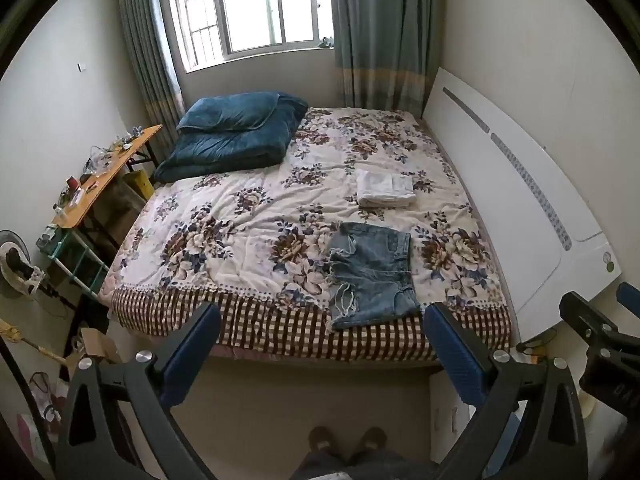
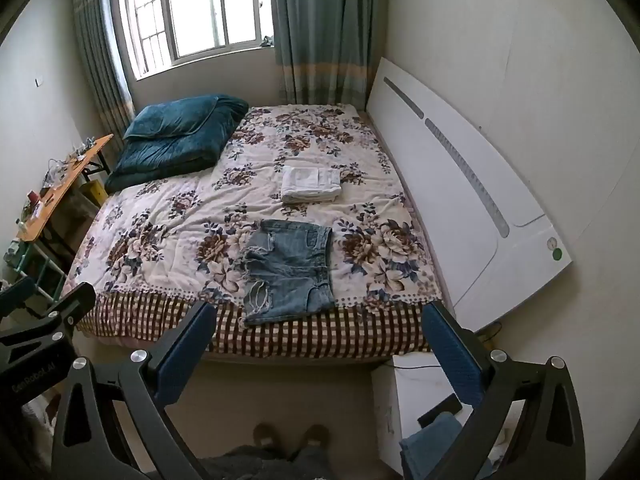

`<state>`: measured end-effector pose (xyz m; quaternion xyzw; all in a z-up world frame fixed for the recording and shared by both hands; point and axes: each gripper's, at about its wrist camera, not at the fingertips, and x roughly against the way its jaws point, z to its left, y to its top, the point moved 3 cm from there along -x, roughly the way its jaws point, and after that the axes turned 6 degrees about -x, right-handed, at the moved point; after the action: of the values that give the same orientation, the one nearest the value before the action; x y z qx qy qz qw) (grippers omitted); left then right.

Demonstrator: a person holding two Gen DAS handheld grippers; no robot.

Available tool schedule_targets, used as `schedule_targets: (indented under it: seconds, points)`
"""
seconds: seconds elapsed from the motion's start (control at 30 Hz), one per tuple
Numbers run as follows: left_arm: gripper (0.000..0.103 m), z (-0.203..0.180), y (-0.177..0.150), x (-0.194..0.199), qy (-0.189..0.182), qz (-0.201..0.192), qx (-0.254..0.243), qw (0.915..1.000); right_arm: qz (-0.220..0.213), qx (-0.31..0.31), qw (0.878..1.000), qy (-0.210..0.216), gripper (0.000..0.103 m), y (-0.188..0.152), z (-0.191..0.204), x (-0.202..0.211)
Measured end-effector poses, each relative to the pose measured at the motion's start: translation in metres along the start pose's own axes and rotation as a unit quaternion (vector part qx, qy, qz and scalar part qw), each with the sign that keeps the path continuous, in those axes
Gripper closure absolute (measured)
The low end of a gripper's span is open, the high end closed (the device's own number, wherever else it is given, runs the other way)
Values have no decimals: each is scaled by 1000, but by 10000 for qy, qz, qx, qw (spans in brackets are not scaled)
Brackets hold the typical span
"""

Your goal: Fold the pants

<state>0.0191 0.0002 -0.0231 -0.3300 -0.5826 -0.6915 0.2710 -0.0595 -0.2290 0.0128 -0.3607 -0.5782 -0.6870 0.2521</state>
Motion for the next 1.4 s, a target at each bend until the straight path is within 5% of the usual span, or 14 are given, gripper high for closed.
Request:
schedule_targets:
  seconds: [1.4]
  points:
    - [0, 16, 14, 13, 82, -89, -59, 9999, -68, -60, 9998, 159, 0, 0, 9, 12]
